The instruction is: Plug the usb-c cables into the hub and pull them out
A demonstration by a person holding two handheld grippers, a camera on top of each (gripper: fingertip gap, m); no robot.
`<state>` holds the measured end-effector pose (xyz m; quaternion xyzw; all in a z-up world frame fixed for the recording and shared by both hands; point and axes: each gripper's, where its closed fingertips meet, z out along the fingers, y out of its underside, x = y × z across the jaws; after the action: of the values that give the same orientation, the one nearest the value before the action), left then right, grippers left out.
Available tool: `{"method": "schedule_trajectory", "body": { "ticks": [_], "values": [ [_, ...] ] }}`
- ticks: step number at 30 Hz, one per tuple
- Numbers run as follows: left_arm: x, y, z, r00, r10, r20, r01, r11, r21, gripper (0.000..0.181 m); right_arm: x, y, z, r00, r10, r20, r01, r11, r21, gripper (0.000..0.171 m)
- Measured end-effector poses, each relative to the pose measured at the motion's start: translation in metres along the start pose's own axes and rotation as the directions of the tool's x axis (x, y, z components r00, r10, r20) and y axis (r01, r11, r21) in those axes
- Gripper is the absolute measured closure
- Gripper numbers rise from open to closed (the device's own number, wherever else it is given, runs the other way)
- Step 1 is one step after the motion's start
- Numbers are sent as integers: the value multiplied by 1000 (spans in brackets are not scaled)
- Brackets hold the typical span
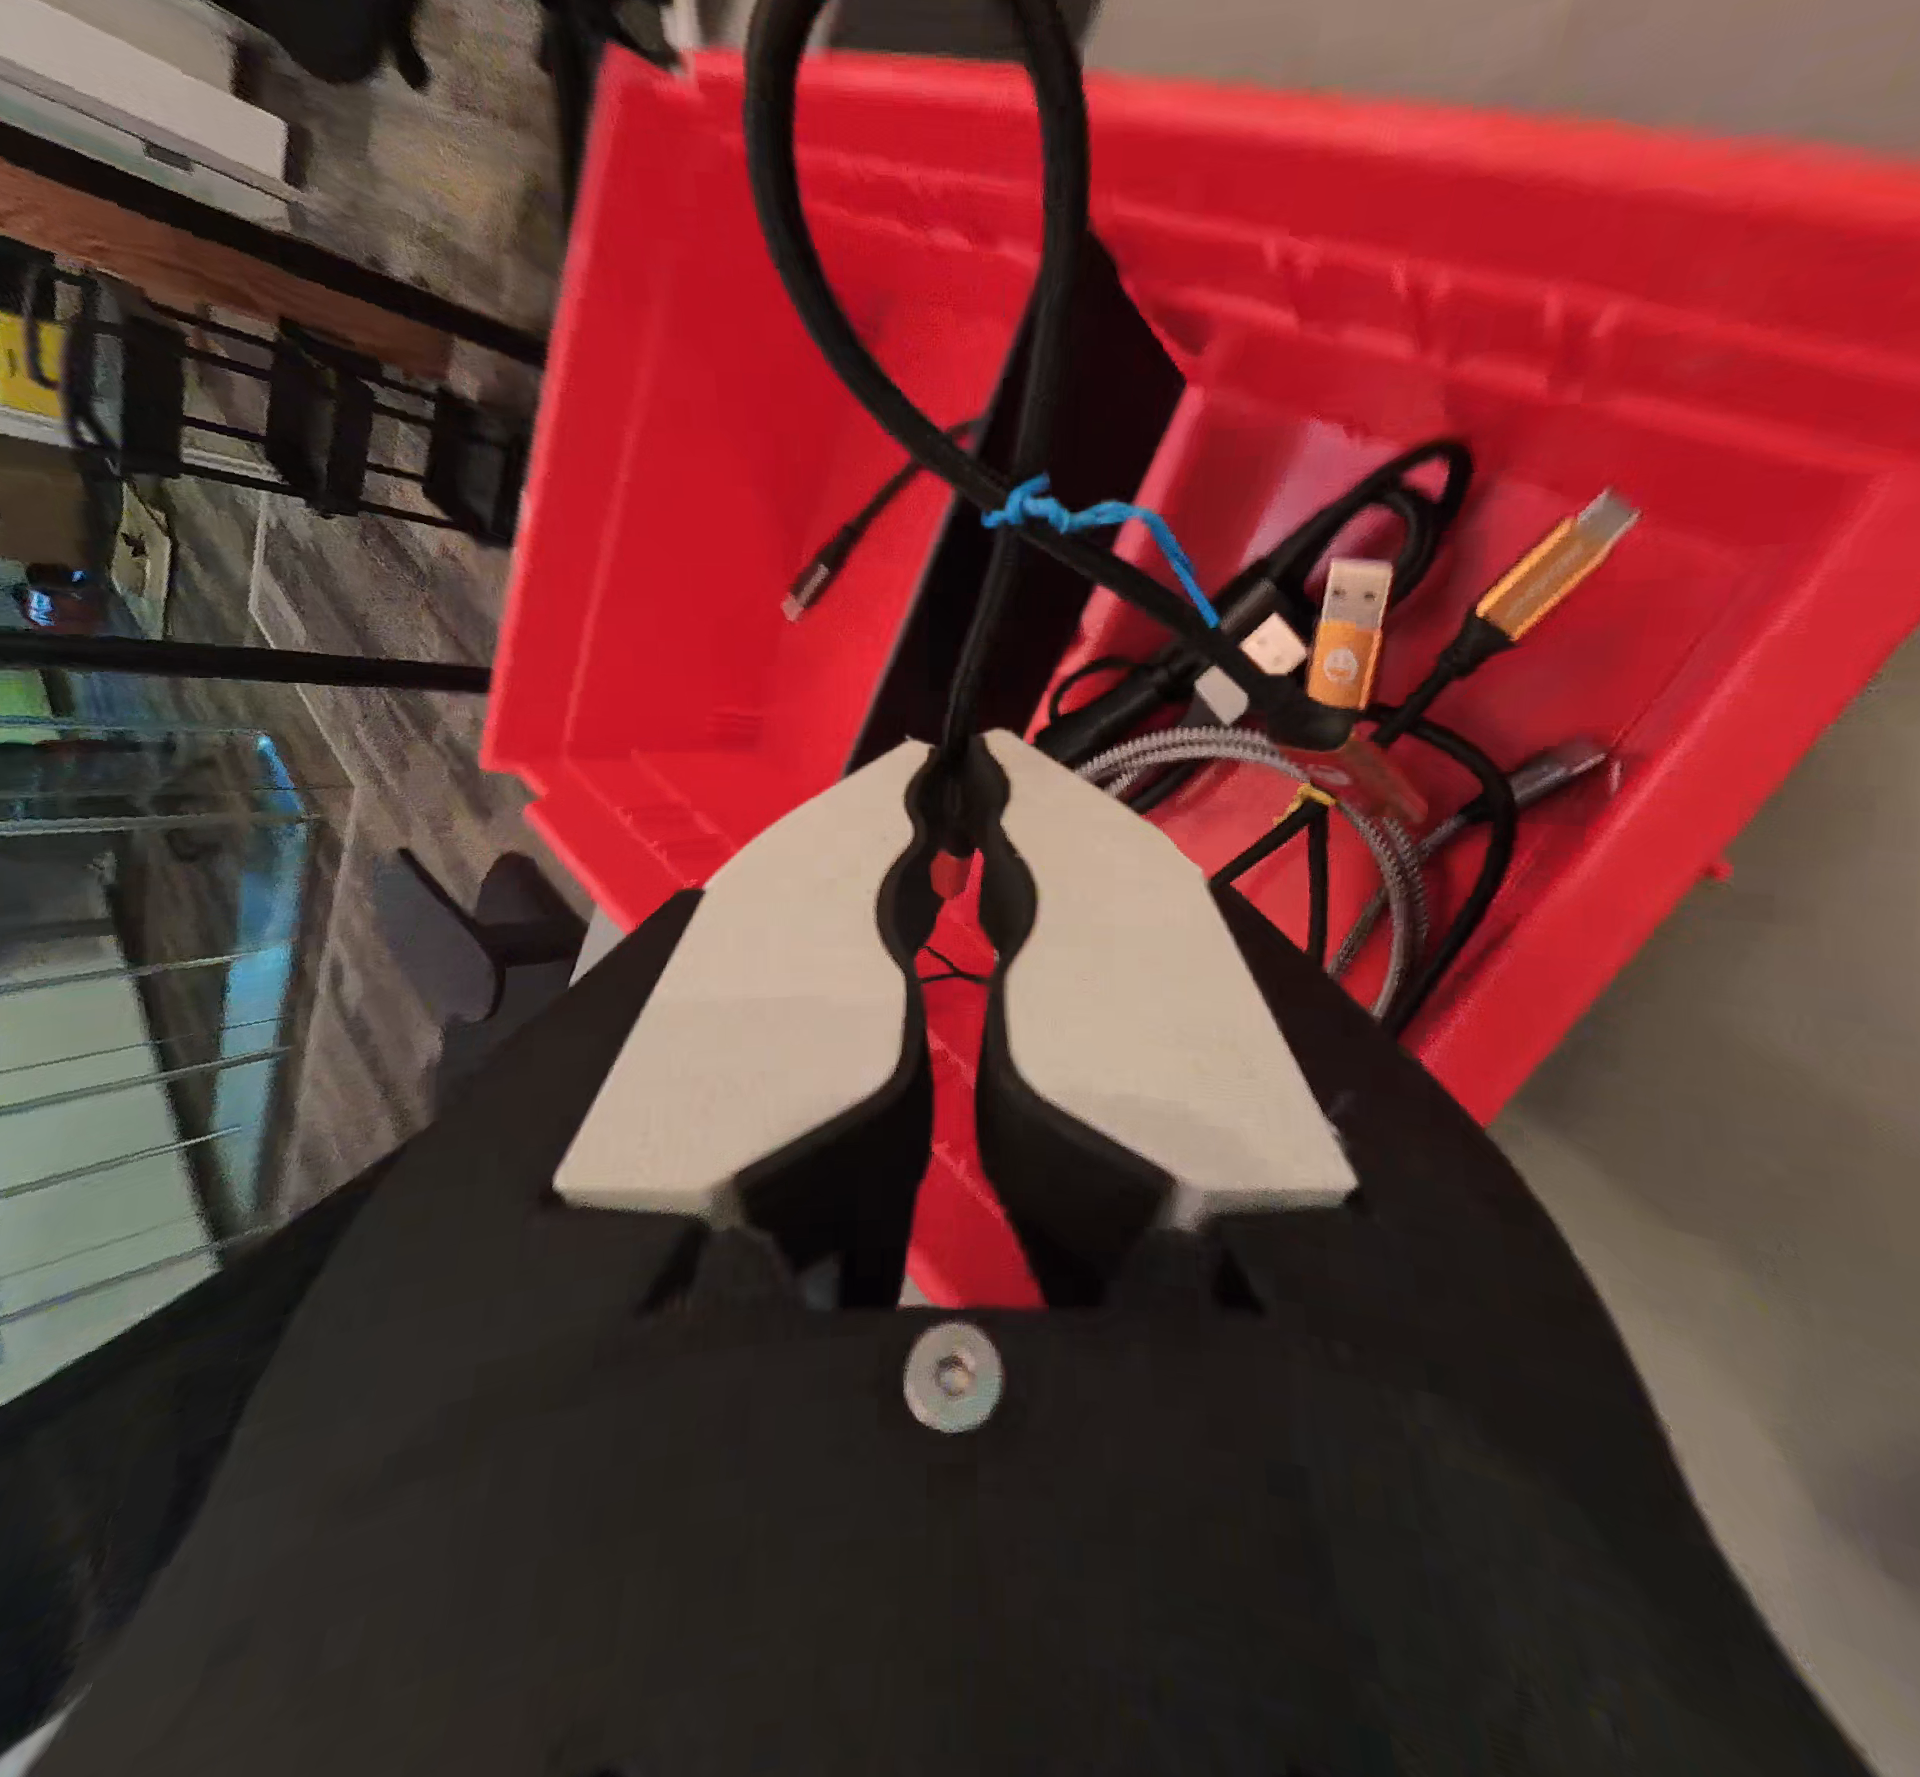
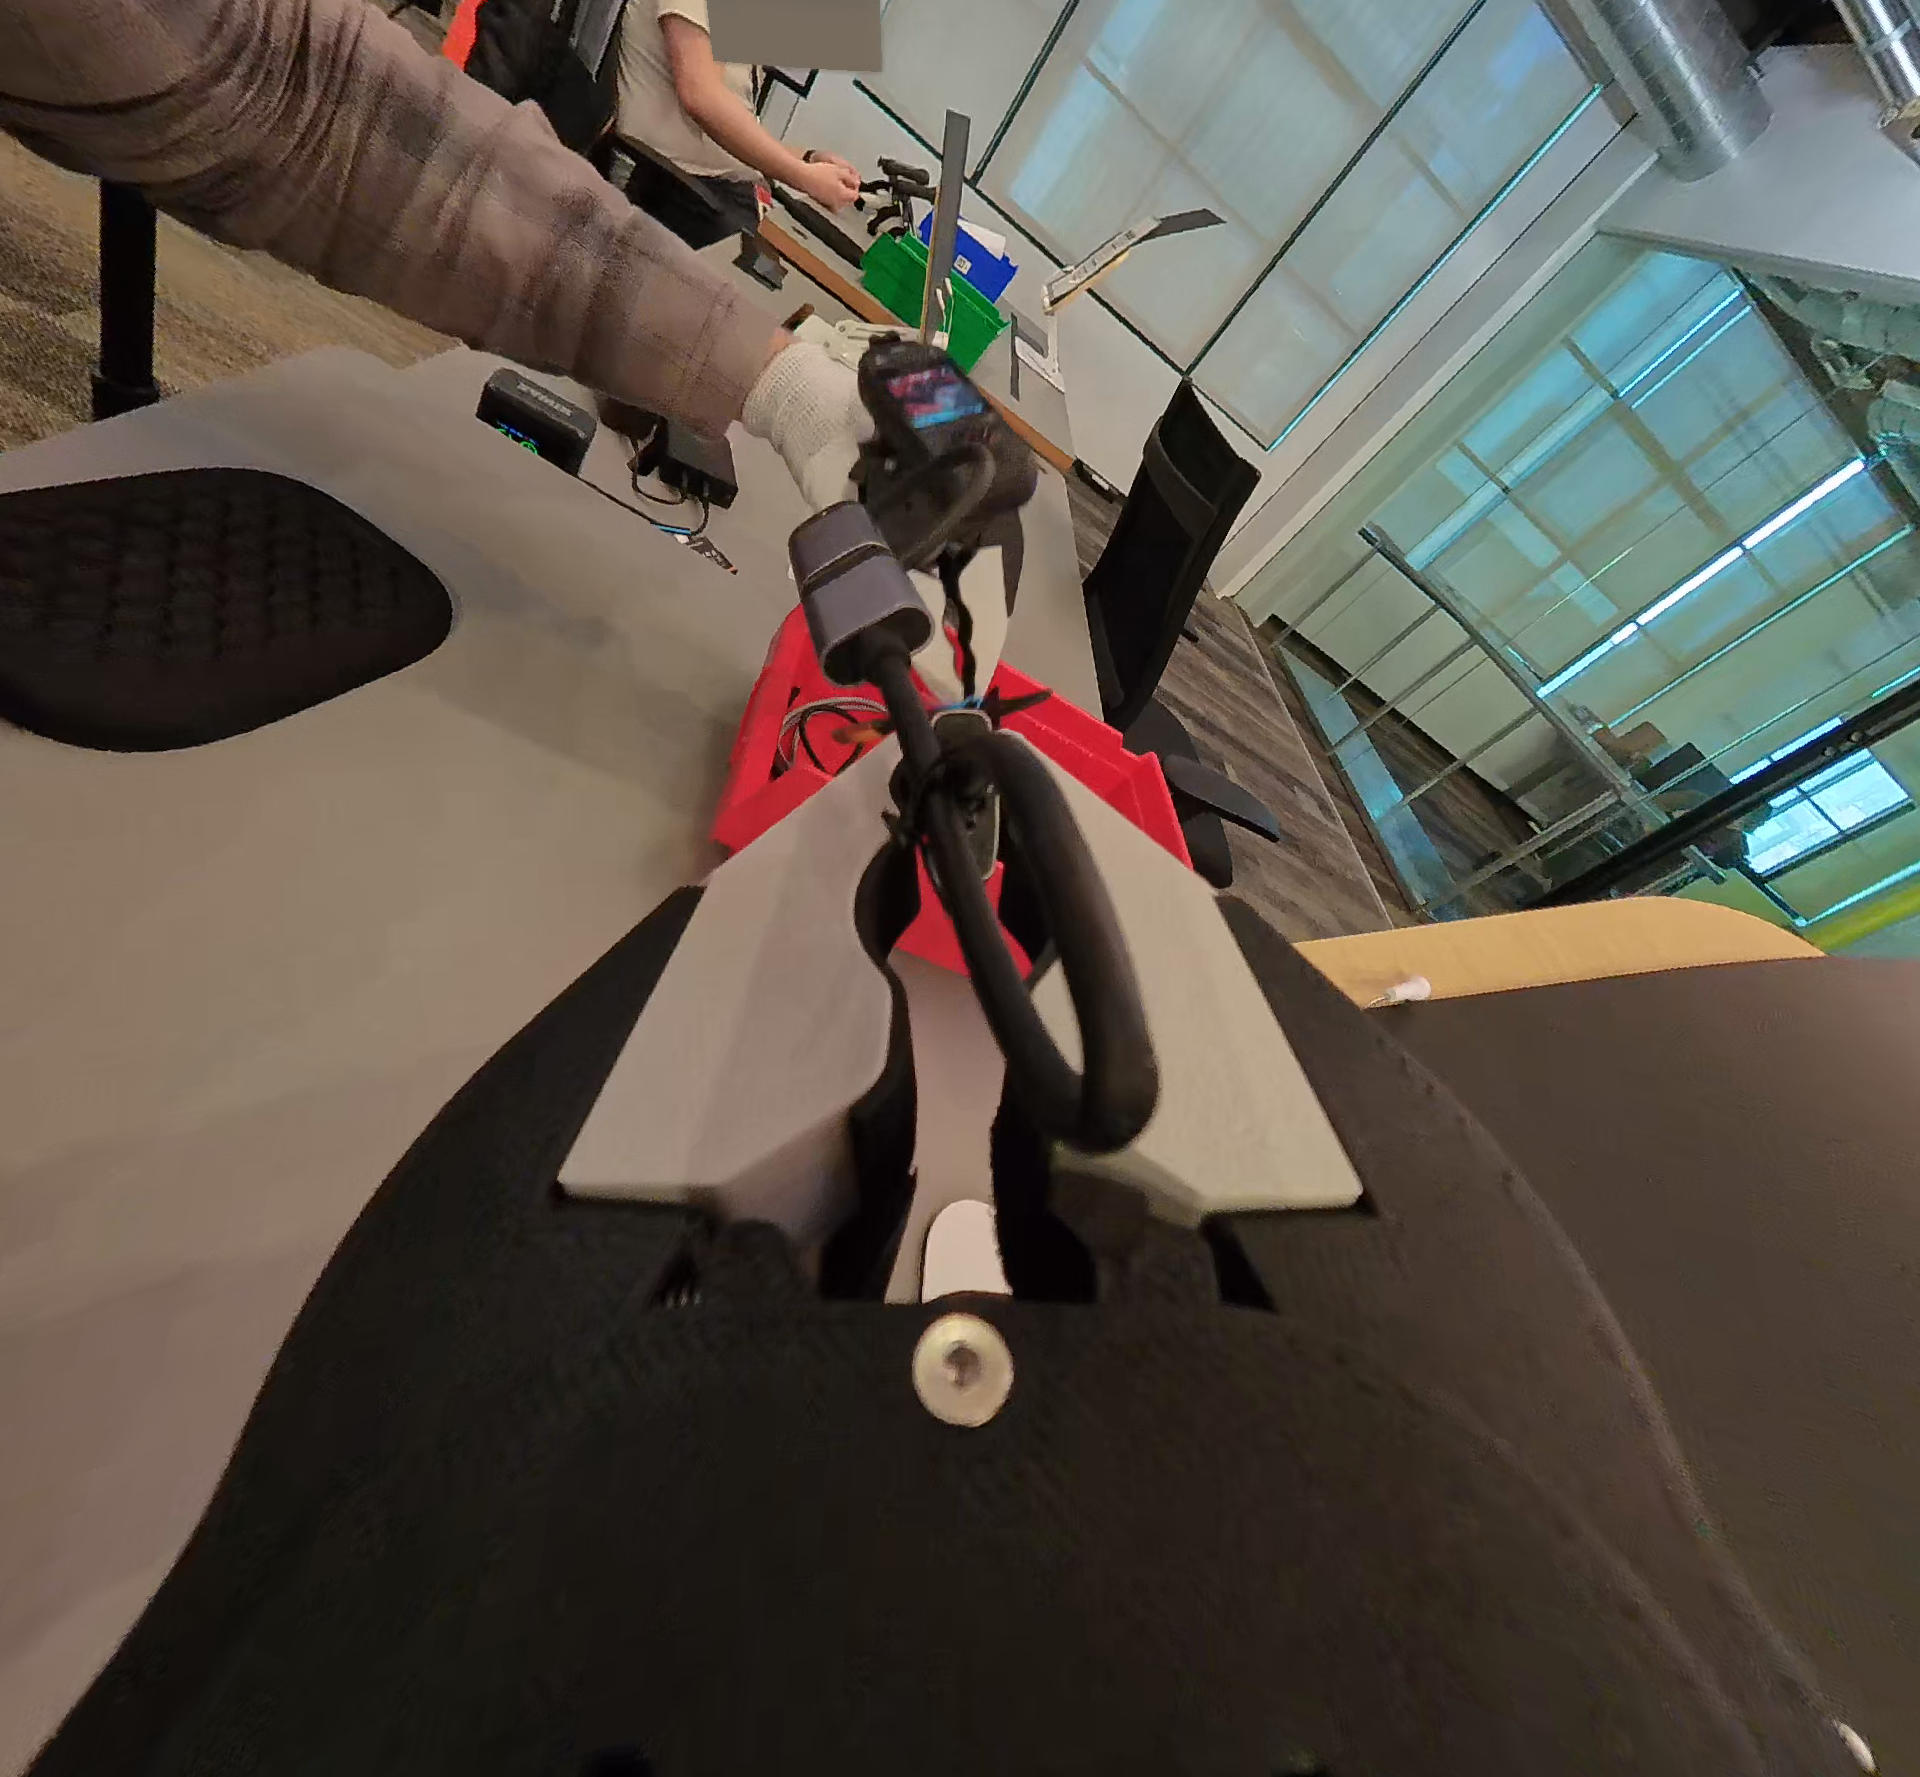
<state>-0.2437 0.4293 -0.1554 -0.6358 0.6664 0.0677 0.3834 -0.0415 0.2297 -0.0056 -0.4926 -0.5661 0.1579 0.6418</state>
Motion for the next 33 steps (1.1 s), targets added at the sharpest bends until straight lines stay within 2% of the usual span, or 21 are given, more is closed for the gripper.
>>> {"method": "schedule_trajectory", "body": {
  "ticks": [3,6,11,15,17,19,21,24,26,29,31,33],
  "values": [
    [-18,-23,-35,984,-179,-13,178,966,190,178,2,-3,-5,1000,3,-8,-3,1000,15,164],
    [-28,-53,-78,935,-337,-113,354,853,383,179,4,-6,-10,1000,12,-13,-11,999,35,165],
    [8,-105,-138,857,-367,-362,514,659,549,177,7,-10,-19,999,33,-15,-32,997,70,165],
    [58,-137,-157,832,-320,-452,547,606,577,177,9,-12,-28,999,46,-12,-45,995,90,165],
    [82,-149,-153,843,-307,-441,529,618,581,177,9,-13,-31,999,49,-10,-48,994,95,164],
    [106,-168,-145,791,-321,-521,602,566,564,178,9,-13,-34,999,52,-8,-51,994,95,165],
    [132,-180,-120,792,-337,-509,597,600,533,177,9,-14,-36,998,56,-7,-55,993,103,165],
    [172,-201,-84,746,-353,-565,636,630,446,177,9,-13,-39,998,61,-1,-61,993,105,165],
    [191,-215,-66,699,-368,-613,675,621,398,177,10,-8,-41,998,70,0,-70,992,101,165],
    [206,-220,-35,653,-424,-627,707,638,305,177,12,-1,-45,995,95,-1,-95,990,108,164],
    [216,-219,-21,556,-484,-676,765,616,189,177,14,1,-47,994,109,-3,-108,987,117,166],
    [220,-210,-9,522,-526,-672,783,609,131,177,16,5,-48,993,116,-9,-114,987,112,166]
  ]
}}
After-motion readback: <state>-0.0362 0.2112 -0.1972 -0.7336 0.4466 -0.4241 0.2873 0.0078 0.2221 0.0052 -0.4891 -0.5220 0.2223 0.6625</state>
